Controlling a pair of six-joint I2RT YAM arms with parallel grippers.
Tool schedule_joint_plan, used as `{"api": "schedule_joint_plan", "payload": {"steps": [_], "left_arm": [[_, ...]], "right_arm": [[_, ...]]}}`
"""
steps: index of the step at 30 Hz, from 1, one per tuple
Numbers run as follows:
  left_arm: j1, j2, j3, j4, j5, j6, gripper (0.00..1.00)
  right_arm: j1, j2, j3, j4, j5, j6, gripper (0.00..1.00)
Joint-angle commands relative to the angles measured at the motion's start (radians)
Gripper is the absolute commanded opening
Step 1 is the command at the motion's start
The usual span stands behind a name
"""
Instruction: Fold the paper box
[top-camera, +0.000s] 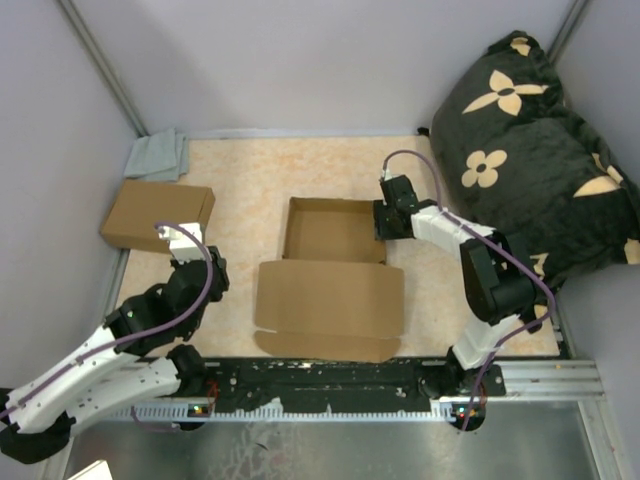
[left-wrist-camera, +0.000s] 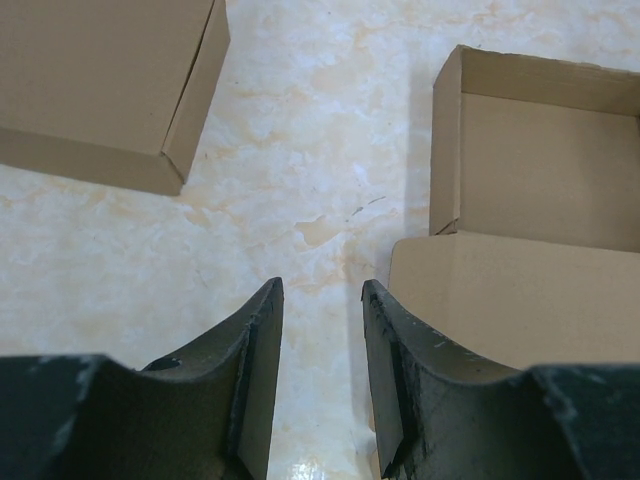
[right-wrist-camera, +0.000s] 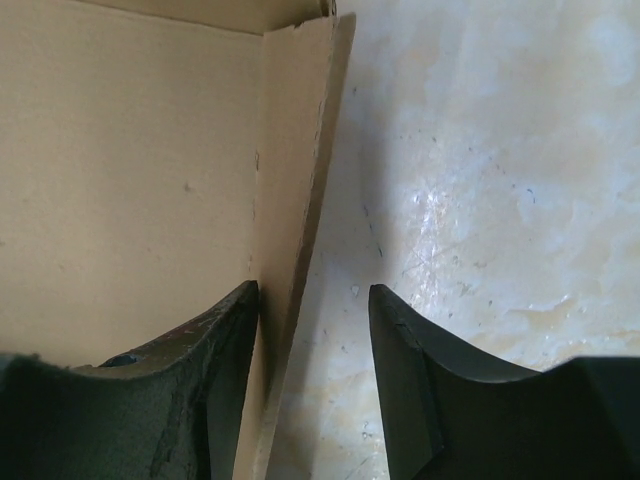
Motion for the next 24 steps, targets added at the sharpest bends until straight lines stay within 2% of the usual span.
{"api": "schedule_joint_plan", "payload": {"steps": [1,3,4,7,8,11,14,19,24], "left_arm": [[0.002,-0.002,-0.007,-0.011,-0.008,-0.005,0.44],[0.002,-0.003,-0.007,-0.012,-0.007,-0.006,0.44],[0.002,-0.004,-0.007,-0.012,-0.007,-0.006,0.44],[0.002,-0.006,-0.008,-0.011,-0.008,-0.005,0.44],[0.002,-0.005,-0.007,-0.011,-0.006,-0.006,0.44],[0.002,-0.001,-0.007,-0.008,-0.005,-0.002,0.44],[0.002,0.003,-0.007,-0.008,-0.003,0.000,0.44],[0.001,0.004,-0.006,-0.008,-0.003,0.000,0.44],[0.001,-0.002,-0.006,-0.008,-0.005,-0.001,0.44]], "right_arm": [[0.012,-0.039,-0.004,0.043,0.008,0.001,0.47],[0.027,-0.026,0.009,0.027,0.042,-0.012,0.41],[0.035,-0.019,0.016,0.017,0.068,-0.020,0.35],[0.061,0.006,0.045,-0.026,0.162,-0.041,0.04],[0.074,0.016,0.056,-0.046,0.210,-0.048,0.00],[0.115,0.056,0.085,-0.110,0.361,-0.052,0.00],[0.120,0.080,0.090,-0.137,0.402,-0.036,0.00],[0.115,0.061,0.056,-0.105,0.330,0.006,0.00],[0.076,-0.003,-0.012,-0.013,0.127,0.105,0.00]]}}
